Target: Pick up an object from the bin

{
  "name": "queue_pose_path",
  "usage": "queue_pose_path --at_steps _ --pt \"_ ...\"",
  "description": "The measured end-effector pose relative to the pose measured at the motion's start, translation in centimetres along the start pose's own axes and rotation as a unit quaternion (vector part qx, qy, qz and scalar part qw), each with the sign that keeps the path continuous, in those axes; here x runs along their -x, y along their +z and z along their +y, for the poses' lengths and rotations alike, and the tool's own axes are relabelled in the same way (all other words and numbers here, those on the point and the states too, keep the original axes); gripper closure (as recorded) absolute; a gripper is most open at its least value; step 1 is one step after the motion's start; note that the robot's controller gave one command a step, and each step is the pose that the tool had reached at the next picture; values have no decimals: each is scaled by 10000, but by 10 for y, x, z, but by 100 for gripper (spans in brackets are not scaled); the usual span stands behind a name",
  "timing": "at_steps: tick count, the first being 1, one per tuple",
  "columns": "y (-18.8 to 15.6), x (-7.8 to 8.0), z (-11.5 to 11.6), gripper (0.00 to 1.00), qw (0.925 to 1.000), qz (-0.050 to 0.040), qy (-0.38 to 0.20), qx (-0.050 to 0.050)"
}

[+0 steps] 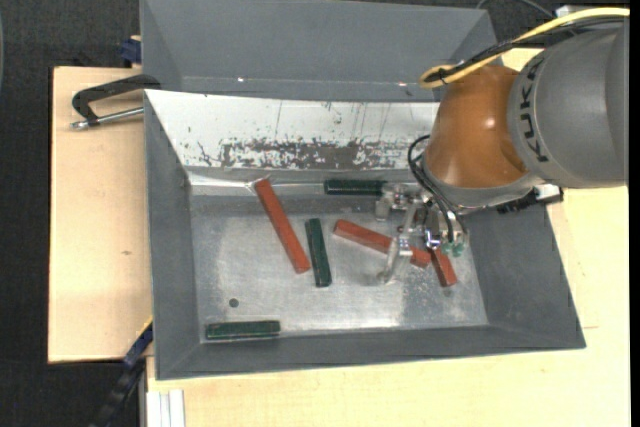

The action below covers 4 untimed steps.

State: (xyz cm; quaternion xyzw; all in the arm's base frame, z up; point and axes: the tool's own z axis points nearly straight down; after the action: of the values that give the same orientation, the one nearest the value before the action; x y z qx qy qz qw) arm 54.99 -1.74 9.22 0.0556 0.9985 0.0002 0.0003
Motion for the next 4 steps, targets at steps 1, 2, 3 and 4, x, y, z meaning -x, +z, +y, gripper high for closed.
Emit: queue_pose_path --at_steps 1,2,3,4 --pt "20 -8 8 100 9908 -12 1354 5" --pt "20 -8 8 100 9908 -12 1350 4" --pt "20 -8 8 100 9909 -12 1347 2" --pt "17 -9 8 100 9909 -4 1349 2"
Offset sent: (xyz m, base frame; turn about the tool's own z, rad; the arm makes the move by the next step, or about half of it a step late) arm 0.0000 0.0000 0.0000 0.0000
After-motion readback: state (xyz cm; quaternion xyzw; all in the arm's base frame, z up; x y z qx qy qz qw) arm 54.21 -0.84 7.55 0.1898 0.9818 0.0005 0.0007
